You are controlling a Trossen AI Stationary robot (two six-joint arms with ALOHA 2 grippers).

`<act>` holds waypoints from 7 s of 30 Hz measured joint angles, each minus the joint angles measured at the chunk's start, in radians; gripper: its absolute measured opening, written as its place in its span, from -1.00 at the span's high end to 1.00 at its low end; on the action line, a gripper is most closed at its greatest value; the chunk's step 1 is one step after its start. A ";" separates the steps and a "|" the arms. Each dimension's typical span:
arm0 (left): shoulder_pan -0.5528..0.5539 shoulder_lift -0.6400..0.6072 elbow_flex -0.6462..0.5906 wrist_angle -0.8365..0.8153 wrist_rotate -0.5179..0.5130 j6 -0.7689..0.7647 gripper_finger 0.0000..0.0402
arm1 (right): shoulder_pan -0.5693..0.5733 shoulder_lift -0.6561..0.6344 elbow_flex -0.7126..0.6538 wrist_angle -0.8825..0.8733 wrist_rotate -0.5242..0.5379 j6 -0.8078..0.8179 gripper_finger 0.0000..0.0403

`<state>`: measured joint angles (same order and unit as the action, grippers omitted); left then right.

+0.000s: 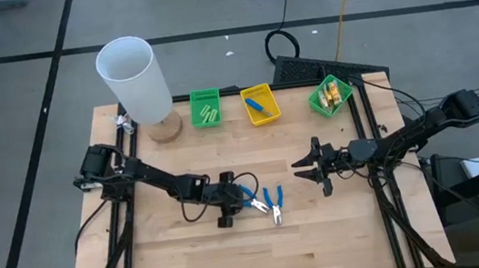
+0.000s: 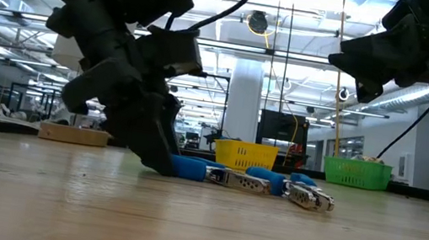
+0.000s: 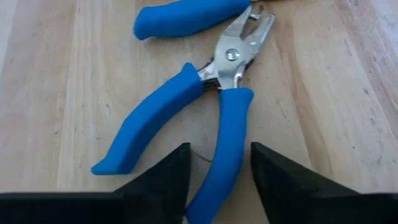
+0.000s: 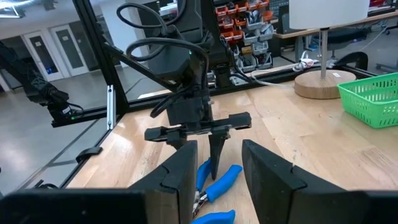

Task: Pick & Place School Supplies
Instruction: Put the blue puncher into the yellow bin

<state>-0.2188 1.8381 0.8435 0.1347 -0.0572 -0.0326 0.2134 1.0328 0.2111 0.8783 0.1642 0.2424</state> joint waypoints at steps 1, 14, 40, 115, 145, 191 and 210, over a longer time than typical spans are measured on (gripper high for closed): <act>0.001 0.000 0.000 0.008 0.000 -0.004 0.21 | 0.000 0.000 0.000 0.000 0.000 0.000 0.42; 0.001 0.001 -0.002 0.021 0.005 0.001 0.64 | 0.000 0.000 0.000 0.000 0.000 0.004 0.42; -0.006 -0.186 -0.001 -0.134 -0.182 0.051 0.73 | 0.000 0.126 0.000 0.133 0.052 0.004 0.42; -0.013 -0.197 0.000 -0.117 -0.176 0.089 0.74 | -0.011 0.247 0.000 0.260 0.048 0.031 0.42; -0.003 -0.196 0.245 -0.397 -0.244 0.109 0.77 | 0.050 0.497 0.320 0.038 0.284 -0.342 0.34; 0.016 -0.197 0.245 -0.360 -0.232 0.106 0.72 | 0.029 0.501 0.400 -0.195 0.303 -0.263 -0.21; 0.016 -0.197 0.244 -0.362 -0.226 0.098 0.74 | 0.028 0.501 0.399 -0.151 0.199 -0.289 0.52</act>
<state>-0.2030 1.6409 1.0878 -0.2277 -0.2836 0.0650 0.2417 1.5341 0.6106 0.7277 0.3634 -0.0464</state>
